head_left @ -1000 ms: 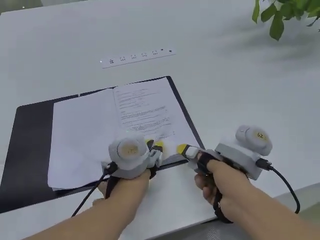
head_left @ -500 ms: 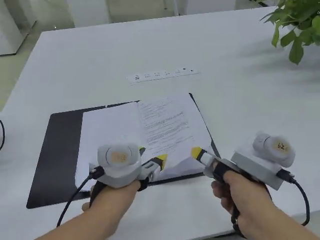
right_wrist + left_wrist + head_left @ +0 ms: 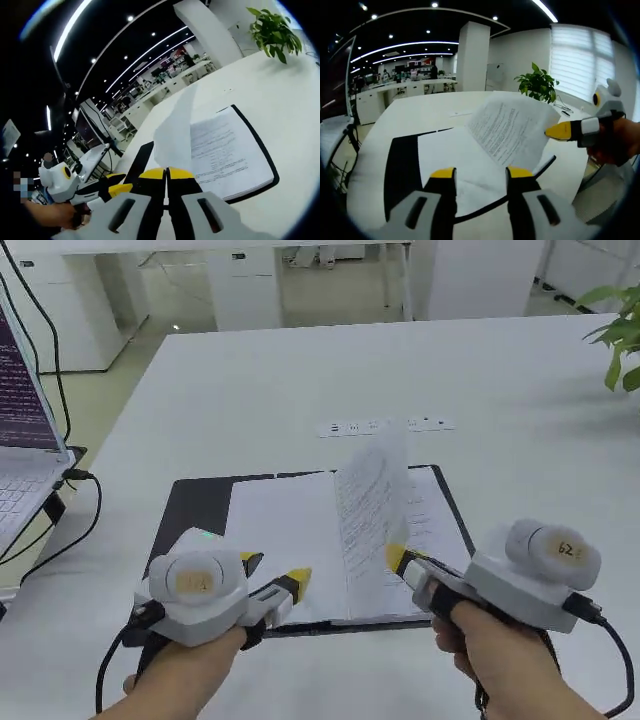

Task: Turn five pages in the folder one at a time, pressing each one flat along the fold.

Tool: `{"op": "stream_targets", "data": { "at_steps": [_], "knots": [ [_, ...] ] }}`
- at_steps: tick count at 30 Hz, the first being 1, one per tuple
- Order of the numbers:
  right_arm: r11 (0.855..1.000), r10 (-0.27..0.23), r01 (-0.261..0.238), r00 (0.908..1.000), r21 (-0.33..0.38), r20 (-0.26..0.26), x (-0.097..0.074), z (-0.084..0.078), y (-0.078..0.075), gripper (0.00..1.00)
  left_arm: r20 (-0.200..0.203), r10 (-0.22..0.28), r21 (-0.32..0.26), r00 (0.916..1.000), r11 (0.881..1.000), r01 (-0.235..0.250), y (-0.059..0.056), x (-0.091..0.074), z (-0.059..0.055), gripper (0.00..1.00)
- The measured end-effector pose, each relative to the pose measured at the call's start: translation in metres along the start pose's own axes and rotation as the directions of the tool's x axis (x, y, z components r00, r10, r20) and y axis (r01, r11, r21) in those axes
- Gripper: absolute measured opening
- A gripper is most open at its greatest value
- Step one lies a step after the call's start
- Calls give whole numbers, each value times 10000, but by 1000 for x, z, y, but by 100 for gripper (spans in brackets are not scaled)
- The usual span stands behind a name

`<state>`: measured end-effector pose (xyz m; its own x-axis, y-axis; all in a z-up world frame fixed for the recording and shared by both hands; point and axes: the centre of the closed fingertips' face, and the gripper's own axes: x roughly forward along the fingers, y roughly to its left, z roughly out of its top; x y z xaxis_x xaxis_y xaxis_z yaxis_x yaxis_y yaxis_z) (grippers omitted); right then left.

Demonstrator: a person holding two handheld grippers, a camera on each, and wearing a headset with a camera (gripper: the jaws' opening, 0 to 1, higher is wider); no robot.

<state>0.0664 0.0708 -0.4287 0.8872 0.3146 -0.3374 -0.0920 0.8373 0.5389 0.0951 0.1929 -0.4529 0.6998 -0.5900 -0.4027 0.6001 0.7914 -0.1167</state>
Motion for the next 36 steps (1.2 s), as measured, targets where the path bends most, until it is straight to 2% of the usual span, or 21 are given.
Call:
{"op": "stream_targets", "data": {
  "at_steps": [5,10,14,19,26,29,32,36],
  "knots": [
    [9962,276,-307,9989,-819,-386,14,-8,24,0,93,440,-146,9990,9989,-439,23,-20,-2,38],
    [9861,431,-566,9952,-1563,-880,26,-21,43,0,180,747,-316,9970,9968,-741,40,-36,-6,37],
    [9745,374,-659,9903,-2145,-1342,36,-32,54,0,183,921,-488,9956,9946,-911,48,-45,-9,37],
    [9723,375,-758,9843,-2211,-1727,49,-44,62,0,206,1126,-673,9934,9915,-1110,60,-56,-12,37],
    [9604,442,-1109,9664,-2557,-2532,71,-69,78,0,216,1284,-931,9915,9877,-1259,72,-64,-17,36],
    [9504,498,-1348,9555,-2803,-2906,82,-82,85,0,228,1354,-1040,9905,9857,-1324,76,-66,-18,36],
    [9444,389,-1410,9448,-2969,-3252,90,-94,86,0,176,1427,-1166,9896,9833,-1397,81,-68,-21,36],
    [9442,190,-1378,9295,-2992,-3682,98,-112,82,0,144,1528,-1404,9882,9788,-1493,87,-71,-26,35]
  ]
}}
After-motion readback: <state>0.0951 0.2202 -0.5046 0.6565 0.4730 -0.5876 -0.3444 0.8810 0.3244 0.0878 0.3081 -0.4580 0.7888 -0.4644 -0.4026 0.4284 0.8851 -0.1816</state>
